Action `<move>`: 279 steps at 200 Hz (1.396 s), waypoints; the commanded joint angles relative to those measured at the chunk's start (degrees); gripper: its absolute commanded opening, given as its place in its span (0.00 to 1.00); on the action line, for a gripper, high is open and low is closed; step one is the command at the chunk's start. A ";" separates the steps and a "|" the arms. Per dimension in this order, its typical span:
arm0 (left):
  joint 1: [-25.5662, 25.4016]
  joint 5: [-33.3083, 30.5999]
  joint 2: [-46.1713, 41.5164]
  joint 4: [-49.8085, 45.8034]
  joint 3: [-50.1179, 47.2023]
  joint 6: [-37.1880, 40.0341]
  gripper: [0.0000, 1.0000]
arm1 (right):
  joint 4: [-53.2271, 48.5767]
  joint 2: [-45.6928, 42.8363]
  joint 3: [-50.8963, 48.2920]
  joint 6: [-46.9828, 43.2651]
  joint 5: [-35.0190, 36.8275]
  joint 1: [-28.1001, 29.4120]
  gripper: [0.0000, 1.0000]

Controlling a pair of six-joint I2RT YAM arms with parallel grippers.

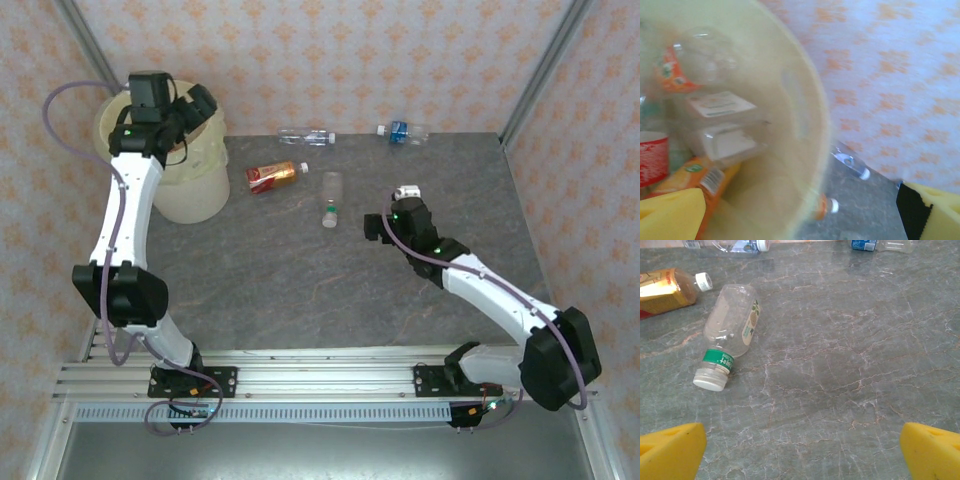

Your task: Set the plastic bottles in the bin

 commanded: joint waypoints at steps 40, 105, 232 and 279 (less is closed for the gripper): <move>-24.42 -19.13 -6.72 -1.68 -4.92 8.32 1.00 | 3.12 -7.29 -4.83 9.38 8.30 -0.98 0.99; -39.53 -23.85 7.76 -3.80 -5.42 0.22 1.00 | 1.02 -11.84 -7.76 15.76 10.90 -3.36 0.99; -33.19 -13.67 46.81 -11.62 25.49 1.44 1.00 | -3.15 -14.07 -8.15 13.19 12.15 -4.31 0.99; -31.99 -13.37 56.07 -13.11 35.66 5.24 0.97 | -3.82 -15.05 -8.51 13.12 12.64 -4.45 0.99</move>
